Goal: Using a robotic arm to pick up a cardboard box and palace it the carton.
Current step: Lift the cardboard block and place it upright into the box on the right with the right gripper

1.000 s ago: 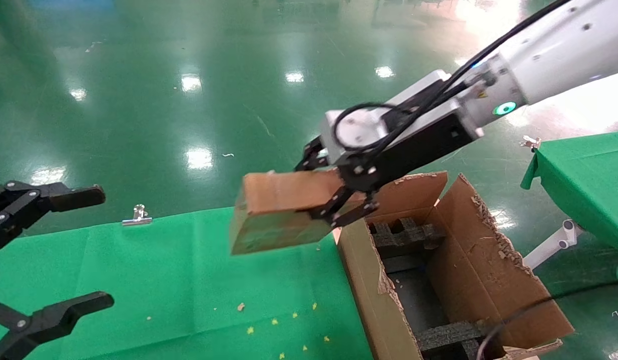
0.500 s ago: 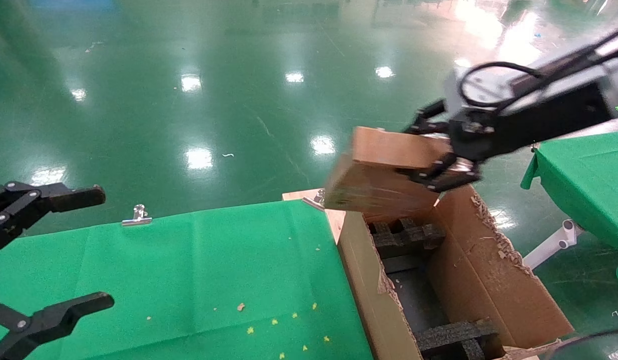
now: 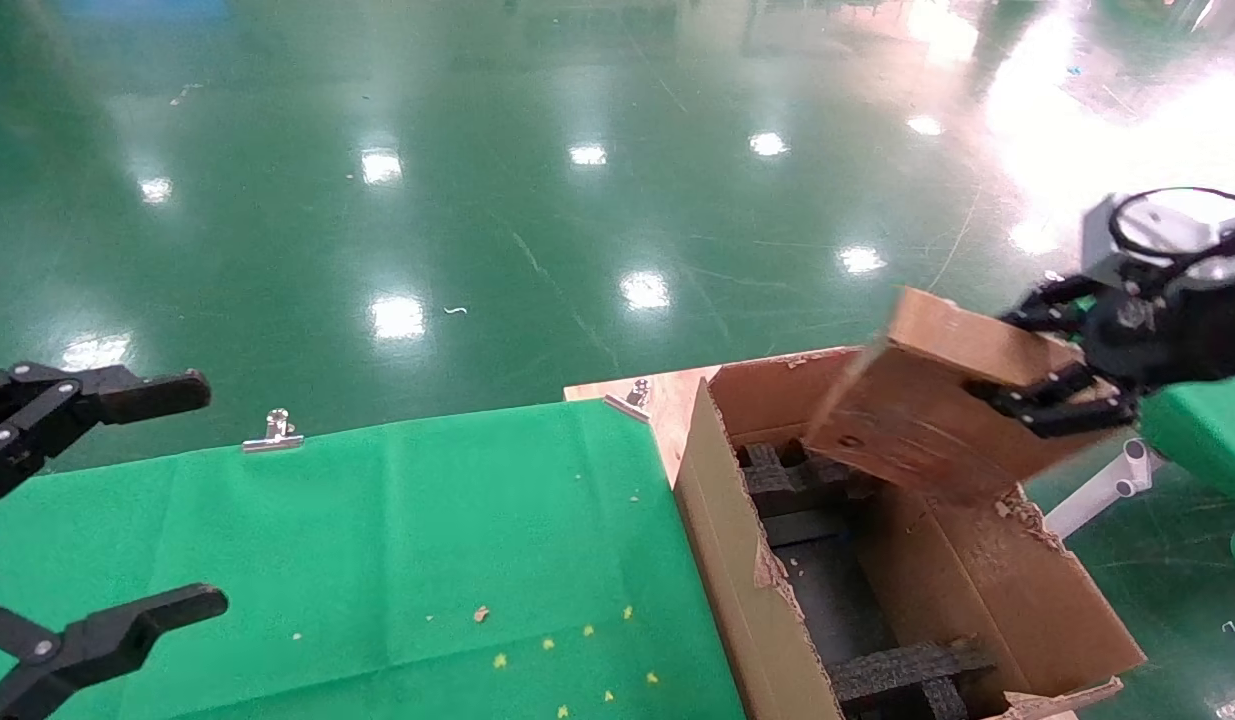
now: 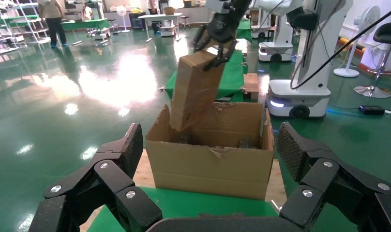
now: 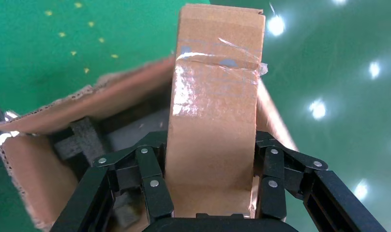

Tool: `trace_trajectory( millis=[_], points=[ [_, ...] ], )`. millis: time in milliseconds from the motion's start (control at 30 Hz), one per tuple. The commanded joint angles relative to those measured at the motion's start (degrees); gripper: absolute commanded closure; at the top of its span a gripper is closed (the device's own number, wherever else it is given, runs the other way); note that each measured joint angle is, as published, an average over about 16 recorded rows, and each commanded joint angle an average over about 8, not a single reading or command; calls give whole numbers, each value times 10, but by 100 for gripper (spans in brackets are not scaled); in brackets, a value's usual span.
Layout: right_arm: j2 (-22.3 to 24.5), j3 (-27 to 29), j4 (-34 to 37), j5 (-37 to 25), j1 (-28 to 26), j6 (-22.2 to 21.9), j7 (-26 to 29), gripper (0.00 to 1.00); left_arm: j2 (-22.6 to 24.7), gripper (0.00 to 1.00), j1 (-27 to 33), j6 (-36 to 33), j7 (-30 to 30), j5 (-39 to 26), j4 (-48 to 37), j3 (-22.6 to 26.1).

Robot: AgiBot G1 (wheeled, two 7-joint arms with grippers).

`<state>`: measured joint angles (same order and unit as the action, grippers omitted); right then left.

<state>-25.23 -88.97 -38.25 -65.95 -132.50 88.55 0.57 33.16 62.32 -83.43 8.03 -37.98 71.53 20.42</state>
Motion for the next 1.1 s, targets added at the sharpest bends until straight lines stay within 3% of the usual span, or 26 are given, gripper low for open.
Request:
trace_trajectory(
  millis=[33,467,1100],
  points=[
    [15,-10,10,-1,0,-4,12,100,0,0,0,0,0,0,0,0],
    [82,-11,36,121,140,-150,135,100,0,0,0,0,0,0,0,0],
    [150,-44,-62,247,296,-333,271,100,0,0,0,0,0,0,0,0]
  ],
)
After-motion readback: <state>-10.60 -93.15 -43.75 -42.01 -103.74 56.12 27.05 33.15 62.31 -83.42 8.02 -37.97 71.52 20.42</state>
